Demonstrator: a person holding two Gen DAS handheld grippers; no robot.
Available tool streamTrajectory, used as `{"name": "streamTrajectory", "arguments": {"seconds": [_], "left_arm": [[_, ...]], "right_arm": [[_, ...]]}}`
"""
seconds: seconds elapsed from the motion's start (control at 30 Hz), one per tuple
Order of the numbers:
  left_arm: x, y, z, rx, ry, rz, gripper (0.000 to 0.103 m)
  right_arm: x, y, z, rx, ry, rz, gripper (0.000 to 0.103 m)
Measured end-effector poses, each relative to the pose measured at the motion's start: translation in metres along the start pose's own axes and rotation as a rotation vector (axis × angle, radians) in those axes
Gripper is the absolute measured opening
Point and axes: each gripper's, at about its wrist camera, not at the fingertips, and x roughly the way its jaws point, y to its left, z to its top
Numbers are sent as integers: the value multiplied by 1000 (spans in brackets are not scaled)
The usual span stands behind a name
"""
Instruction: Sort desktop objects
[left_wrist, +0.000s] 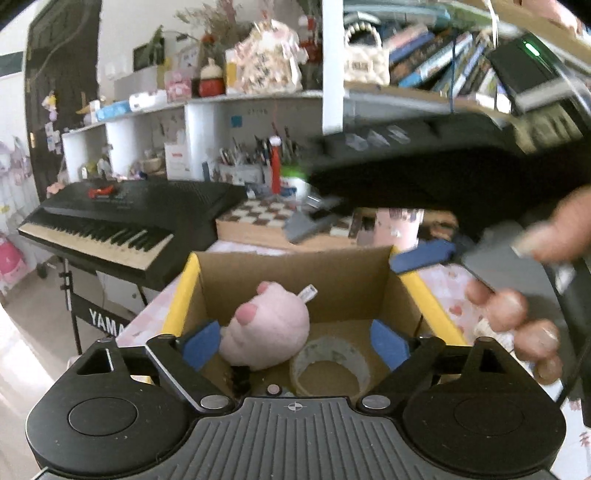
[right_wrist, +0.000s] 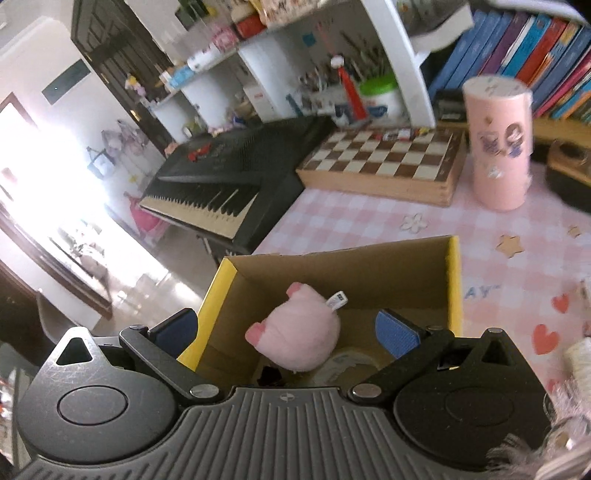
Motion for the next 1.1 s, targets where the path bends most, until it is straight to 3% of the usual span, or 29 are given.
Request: {"name": "streamTrajectory", "arguments": {"seconds": [0.2, 0.37, 0.6, 0.77, 1.1], "left_arm": [[-28, 14, -2, -56, -105, 9, 95], [-52, 20, -8, -94, -137, -18, 96], [-87, 30, -17, -122, -179, -30, 96], [-112, 38, -28, -125, -205, -28, 96], [-151, 44, -75, -119, -192, 16, 97]], "right_arm": [[-27, 7, -20, -18, -59, 12, 103], [-48, 19, -35, -32, -125, 10, 103], [-87, 34, -69, -174, -318, -114, 103], [-109, 50, -108, -321, -396, -182, 103], [-119, 84, -191, -441, -403, -334, 101]]}}
